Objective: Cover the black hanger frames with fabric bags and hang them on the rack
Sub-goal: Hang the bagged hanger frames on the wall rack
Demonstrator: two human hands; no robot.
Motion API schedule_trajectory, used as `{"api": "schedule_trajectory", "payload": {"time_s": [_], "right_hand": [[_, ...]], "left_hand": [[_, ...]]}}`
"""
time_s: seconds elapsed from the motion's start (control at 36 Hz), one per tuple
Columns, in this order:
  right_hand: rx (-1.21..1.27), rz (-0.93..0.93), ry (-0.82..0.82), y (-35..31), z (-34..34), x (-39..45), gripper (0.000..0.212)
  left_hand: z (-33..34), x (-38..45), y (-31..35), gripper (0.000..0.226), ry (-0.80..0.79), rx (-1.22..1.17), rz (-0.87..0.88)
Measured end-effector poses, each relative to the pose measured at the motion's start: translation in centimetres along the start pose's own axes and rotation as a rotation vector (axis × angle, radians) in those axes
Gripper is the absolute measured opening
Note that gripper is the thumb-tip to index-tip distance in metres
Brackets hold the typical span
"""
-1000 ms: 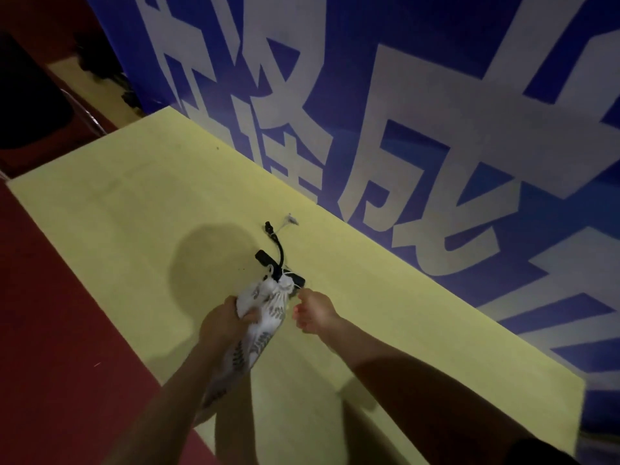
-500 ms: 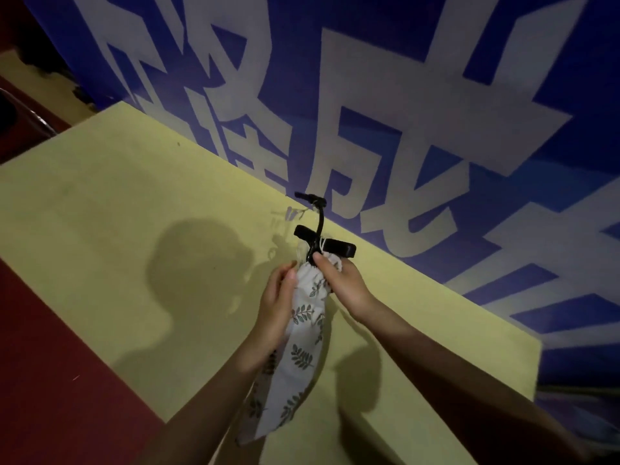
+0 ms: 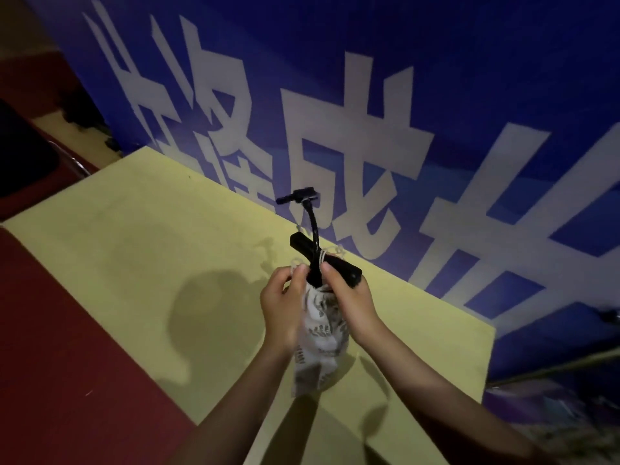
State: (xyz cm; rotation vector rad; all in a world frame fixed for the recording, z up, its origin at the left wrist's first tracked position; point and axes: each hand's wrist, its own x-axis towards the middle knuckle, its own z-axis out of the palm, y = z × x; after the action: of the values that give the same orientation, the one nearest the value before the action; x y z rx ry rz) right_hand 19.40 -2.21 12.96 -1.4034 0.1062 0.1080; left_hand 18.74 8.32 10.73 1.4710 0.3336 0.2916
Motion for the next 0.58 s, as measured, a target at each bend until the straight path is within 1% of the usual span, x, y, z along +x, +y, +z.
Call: {"api": "schedule_trajectory", "payload": {"time_s": [0.06, 0.11, 0.17, 0.22, 0.28, 0.31, 0.36, 0.42, 0.44, 0.5, 0.58], "right_hand": [[0.017, -0.052, 0.042, -0.6, -0.7, -1.2, 0.011], [-0.078, -0.143, 0.052, -1.0, -1.8, -2.3, 0.017], [-0.175, -0.204, 0.033, -1.4, -2.9, -3.3, 0.022], [-0.198, -0.227, -0.028, -1.8, -4.1, -4.2, 0.017], [-0.166, -0.216, -0.073, -2.2, -5.3, -5.1, 0.008], [-0.14, -0.198, -0.07, -2.4, -5.9, -5.5, 0.006], [-0.104, -0.16, -0.031, -2.9, -6.7, -5.9, 0.012], [-0.131, -0.151, 0.008, -3.6, -7.5, -6.3, 0.019], [-0.14, -0.148, 0.008, -4.0, -7.9, -6.4, 0.021], [-0.113, -0.12, -0.026, -4.8, -8.6, -6.8, 0.024], [-0.048, -0.064, -0.077, -6.0, -9.4, -7.4, 0.024]], "left_hand": [[-0.1, -1.3, 0.8, 0.025, -0.003, 0.026, 0.028], [-0.3, -2.5, 1.4, 0.026, 0.001, 0.049, 0.052], [-0.4, -3.5, 1.9, 0.026, 0.002, 0.067, 0.068], [-0.4, -4.5, 2.1, 0.028, -0.007, 0.115, 0.097], [-0.2, -5.8, 2.0, 0.037, -0.006, 0.176, 0.111], [-0.1, -6.4, 2.0, 0.042, -0.008, 0.208, 0.125], [-0.1, -7.2, 1.9, 0.043, -0.027, 0.262, 0.177], [-0.1, -7.8, 1.7, 0.041, -0.04, 0.283, 0.231], [0.0, -8.1, 1.7, 0.044, -0.044, 0.282, 0.242], [0.4, -8.9, 1.7, 0.053, -0.057, 0.277, 0.227], [1.1, -9.9, 2.0, 0.051, -0.085, 0.242, 0.205]]}}
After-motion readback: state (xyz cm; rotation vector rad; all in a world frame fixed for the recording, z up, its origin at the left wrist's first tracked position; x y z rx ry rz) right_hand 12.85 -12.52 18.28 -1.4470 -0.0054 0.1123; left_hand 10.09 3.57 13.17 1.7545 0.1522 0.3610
